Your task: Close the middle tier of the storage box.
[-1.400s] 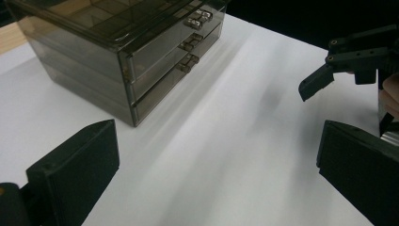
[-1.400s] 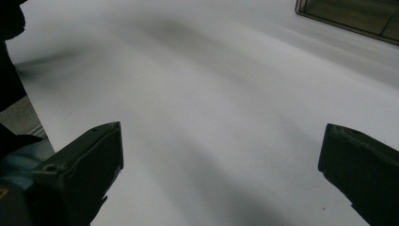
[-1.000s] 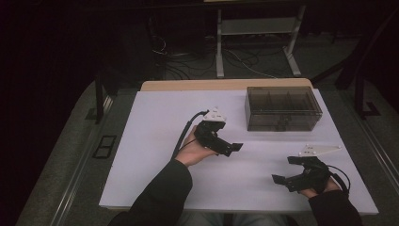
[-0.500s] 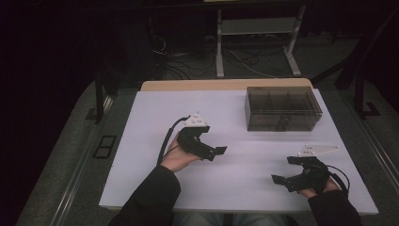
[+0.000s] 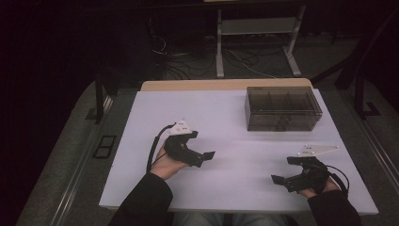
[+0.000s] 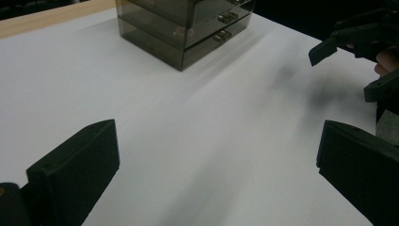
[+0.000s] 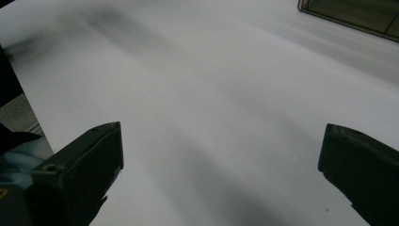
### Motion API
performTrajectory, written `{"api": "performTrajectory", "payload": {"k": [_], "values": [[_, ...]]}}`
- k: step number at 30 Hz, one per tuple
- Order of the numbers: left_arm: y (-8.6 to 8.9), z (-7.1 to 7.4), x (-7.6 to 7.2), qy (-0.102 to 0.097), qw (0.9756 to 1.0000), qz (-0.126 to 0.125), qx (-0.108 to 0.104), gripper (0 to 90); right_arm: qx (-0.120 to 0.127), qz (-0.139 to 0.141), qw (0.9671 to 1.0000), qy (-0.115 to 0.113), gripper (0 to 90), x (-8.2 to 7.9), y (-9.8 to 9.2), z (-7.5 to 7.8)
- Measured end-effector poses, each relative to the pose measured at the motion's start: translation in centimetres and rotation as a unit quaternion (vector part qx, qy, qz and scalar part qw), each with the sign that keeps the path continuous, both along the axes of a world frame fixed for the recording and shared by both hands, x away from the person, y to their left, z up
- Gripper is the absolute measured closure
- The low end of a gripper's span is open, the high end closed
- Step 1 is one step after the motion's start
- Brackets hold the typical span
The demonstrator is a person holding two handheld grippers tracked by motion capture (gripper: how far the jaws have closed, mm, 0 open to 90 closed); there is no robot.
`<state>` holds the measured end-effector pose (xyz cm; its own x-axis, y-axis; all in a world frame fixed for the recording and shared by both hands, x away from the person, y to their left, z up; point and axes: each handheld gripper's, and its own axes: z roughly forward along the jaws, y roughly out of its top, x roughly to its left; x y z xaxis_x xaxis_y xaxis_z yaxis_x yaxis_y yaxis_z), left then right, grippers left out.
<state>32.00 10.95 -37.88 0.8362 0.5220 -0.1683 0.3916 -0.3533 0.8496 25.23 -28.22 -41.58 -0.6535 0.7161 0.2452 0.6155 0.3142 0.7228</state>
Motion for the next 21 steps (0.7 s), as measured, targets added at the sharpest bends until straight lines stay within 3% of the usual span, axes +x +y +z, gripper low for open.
{"api": "performTrajectory", "payload": {"k": [21], "values": [[6.3, -1.8, -2.7, 0.007, 0.9982, 0.057, -0.019, 0.0, -0.004, -0.005, 1.0, 0.004, 0.0, 0.1, 0.0, -0.2]]}}
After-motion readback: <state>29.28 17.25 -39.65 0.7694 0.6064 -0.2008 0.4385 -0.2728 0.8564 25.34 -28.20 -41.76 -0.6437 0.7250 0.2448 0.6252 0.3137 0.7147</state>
